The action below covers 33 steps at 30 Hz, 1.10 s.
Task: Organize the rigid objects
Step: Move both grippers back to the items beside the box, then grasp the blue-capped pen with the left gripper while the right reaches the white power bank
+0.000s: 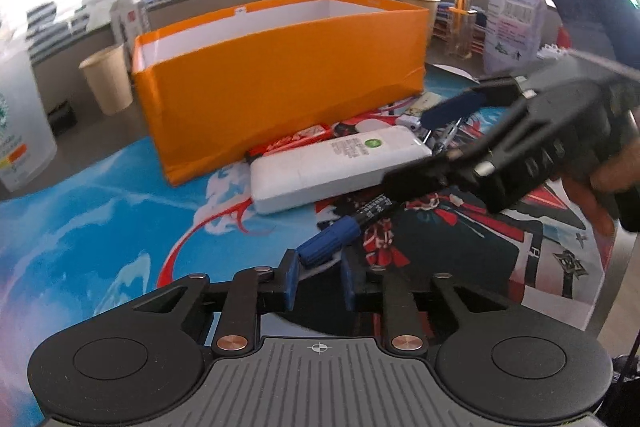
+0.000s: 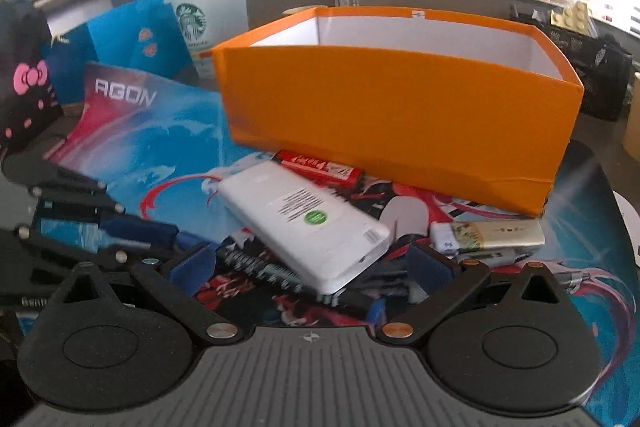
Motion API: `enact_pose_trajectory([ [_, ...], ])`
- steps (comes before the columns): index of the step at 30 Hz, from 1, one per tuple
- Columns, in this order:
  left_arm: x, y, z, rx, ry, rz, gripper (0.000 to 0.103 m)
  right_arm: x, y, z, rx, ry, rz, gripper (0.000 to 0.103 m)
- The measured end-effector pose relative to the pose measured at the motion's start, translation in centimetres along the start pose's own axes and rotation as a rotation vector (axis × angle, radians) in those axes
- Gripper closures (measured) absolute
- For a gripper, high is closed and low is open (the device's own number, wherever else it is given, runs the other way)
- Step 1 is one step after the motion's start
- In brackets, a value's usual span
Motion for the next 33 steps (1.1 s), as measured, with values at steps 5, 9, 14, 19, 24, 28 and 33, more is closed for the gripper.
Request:
enact_pose_trajectory([
  [5, -1.1, -1.0, -0.7, -0.013, 0.018, -0.063, 0.075, -0.4, -0.8, -0.5, 0.001, -0.054, 0.044, 0.001],
  [9, -1.5, -1.5, -0.6, -0.034, 0.031, -0.102, 0.058, -0.4, -1.2, -1.3, 0.013, -0.063, 0.114, 0.001],
  [14, -2.5, -1.6, -1.4, -0.028, 0.051, -0.152, 0.051, -0.4, -1.4, -3.2, 0.058, -0.092, 0.181, 0.002],
  [19, -3.1, -1.8, -2.1, -0.024, 0.080, -0.151, 0.052, -0.6, -1.7, -5.0, 0.084, -0.078, 0.170, 0.006],
  [24, -3.5, -1.9, -2.2, -0.022, 0.132, -0.133, 0.077, 0.3, -1.5, -4.8, 0.120, 0.017, 0.175, 0.012],
  [28, -4.0, -1.5, -1.8, -0.030, 0.142, -0.155, 0.082, -0.4, -1.5, -4.3, 0.153, 0.054, 0.099, 0.013],
  [33, -4.0, -0.5, -0.7, -0.029, 0.135, -0.155, 0.083, -0.2, -1.3, -3.7, 0.163, 0.056, 0.096, 0.021],
])
Point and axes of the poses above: each gripper's, at about its wrist camera, not at the fingertips, and z roughly against the way its jaws point, x to its left, y to its underside, the point moved 7 cm from there along -z, roughly the way its jaws point, and after that the axes turned 3 degrees about z, right-handed, at the moved point
